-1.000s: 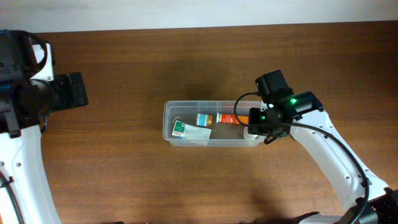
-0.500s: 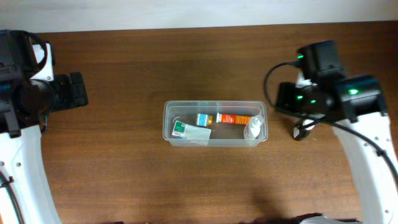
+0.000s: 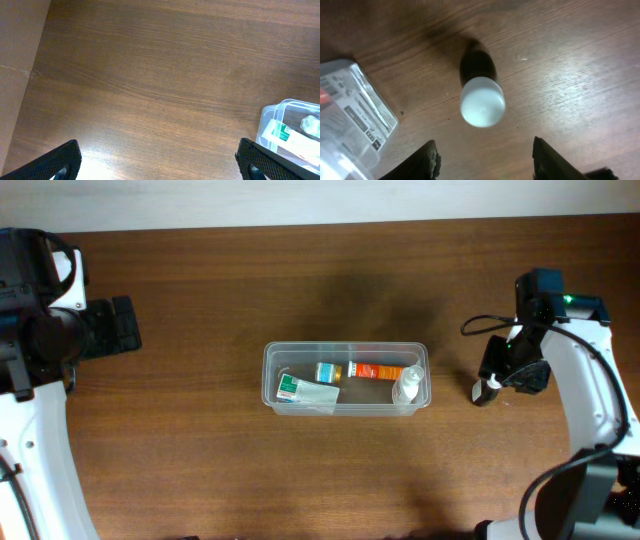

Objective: Pack container
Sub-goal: 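Move the right gripper back and grasp the dark brown bottle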

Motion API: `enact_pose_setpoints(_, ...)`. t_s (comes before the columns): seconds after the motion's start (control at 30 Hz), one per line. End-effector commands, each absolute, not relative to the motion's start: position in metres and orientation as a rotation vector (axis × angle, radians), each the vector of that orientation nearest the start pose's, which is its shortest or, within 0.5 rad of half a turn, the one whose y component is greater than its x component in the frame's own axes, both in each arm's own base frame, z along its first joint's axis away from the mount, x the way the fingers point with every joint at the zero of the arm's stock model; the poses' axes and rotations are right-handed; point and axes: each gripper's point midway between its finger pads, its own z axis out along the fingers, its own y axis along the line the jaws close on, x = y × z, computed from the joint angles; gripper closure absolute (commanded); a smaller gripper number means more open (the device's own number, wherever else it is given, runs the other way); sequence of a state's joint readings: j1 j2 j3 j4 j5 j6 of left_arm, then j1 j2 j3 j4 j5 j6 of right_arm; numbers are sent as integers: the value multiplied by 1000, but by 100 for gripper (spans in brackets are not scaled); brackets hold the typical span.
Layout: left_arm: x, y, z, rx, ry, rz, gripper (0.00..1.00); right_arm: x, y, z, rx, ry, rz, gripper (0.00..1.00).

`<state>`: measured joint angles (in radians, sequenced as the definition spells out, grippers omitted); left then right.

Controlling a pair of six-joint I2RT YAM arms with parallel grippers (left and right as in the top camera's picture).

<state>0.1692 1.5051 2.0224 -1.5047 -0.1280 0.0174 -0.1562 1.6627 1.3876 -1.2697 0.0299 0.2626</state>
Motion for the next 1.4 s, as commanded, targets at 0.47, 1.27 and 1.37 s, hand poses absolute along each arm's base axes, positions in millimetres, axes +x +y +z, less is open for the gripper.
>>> enact_pose_setpoints(0.47,309,76,352,-259,2531,228,0,314,-53,93,567,3089,-6,52)
enact_pose_setpoints(1.27,309,76,352,-259,2531,228,0,314,-56,83,607,3092,-18,65)
enact_pose_setpoints(1.37,309,76,352,-259,2531,228,0,310,-60,80,641,3096,-18,65)
